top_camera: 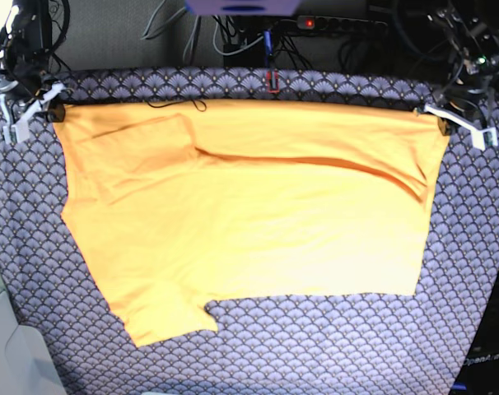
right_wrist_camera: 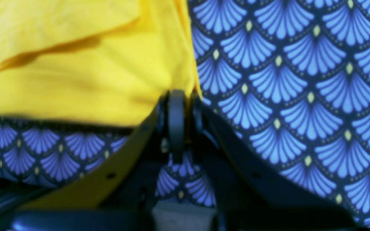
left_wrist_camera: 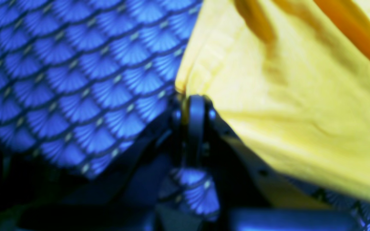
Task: Fold the T-shirt properly
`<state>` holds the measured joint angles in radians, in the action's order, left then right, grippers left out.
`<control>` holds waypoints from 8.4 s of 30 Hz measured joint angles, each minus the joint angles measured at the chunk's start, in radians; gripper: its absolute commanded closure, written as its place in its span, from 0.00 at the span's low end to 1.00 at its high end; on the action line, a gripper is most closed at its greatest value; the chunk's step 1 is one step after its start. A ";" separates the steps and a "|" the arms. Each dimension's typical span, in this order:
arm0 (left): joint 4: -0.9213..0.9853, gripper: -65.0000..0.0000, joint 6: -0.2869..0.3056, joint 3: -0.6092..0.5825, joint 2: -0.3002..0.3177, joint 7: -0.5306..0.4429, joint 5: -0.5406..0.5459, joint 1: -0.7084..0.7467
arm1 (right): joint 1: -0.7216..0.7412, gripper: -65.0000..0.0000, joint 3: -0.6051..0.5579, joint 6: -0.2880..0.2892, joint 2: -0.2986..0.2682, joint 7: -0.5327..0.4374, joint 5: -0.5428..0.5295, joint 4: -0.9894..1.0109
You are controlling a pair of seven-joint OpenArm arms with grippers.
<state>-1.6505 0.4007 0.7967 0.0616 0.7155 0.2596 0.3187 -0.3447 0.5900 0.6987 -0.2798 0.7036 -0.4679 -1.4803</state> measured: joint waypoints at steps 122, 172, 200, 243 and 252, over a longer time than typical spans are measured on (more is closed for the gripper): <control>0.132 0.45 0.254 -0.028 -0.063 -0.001 -0.553 -0.601 | 1.073 0.44 -0.311 -0.004 -0.053 -0.505 0.569 1.098; 0.568 0.44 0.166 -0.027 -0.025 -0.236 -0.568 -0.758 | 1.020 1.00 -0.307 -0.004 -0.039 -0.541 0.568 1.099; 1.255 0.44 -0.109 -0.211 0.157 -0.605 -0.551 -0.965 | 1.020 1.00 -0.309 -0.003 -0.061 -0.533 0.569 1.099; 0.891 1.00 -0.084 -0.209 0.086 -0.419 -0.544 -0.826 | 1.015 1.00 -0.238 0.006 -0.075 -0.529 0.567 1.099; 0.752 1.00 -0.075 -0.209 0.045 -0.353 -0.541 -0.747 | 0.850 1.00 -0.222 0.011 -0.076 -0.524 0.565 0.848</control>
<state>-0.8989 0.3256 0.5877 0.1066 0.3622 -0.2813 -0.4278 0.5053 0.3683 0.7101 -0.3557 0.1795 0.0975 -0.6319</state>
